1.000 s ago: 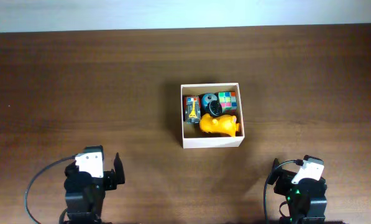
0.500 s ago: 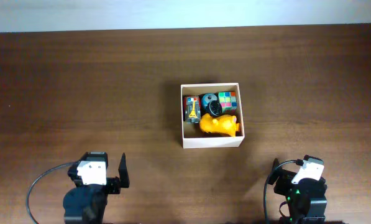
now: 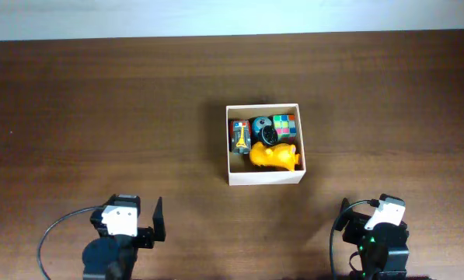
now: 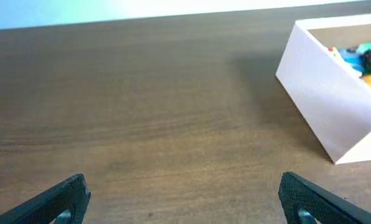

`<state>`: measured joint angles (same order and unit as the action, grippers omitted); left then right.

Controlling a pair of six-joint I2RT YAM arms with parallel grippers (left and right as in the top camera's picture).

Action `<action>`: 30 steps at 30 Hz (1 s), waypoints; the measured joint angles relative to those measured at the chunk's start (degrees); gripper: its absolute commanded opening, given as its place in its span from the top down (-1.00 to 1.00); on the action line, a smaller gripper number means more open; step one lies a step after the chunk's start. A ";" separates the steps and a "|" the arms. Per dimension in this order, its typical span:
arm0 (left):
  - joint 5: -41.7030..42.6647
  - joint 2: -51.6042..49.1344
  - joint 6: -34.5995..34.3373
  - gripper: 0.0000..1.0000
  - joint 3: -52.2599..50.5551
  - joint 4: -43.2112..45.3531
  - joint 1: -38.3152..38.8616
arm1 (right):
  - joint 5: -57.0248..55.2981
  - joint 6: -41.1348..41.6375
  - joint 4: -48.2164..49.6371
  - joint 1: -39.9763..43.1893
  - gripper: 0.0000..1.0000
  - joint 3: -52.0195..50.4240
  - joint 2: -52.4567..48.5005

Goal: Pack container

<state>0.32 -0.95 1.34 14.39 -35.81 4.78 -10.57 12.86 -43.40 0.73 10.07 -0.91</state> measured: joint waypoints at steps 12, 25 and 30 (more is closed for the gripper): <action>0.37 0.00 0.00 -0.99 -1.22 -0.37 0.15 | 0.00 -0.02 0.00 0.00 -0.97 0.00 0.00; 0.37 0.00 0.00 -0.99 -1.22 -0.39 0.15 | 0.00 -0.02 0.00 0.00 -0.97 0.00 0.02; 0.37 0.00 0.00 -0.99 -1.25 -0.37 0.15 | 0.00 0.00 0.00 0.00 -0.97 0.00 0.02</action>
<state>0.69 -0.95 1.34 13.15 -36.18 4.93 -10.57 12.86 -43.40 0.73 10.07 -0.89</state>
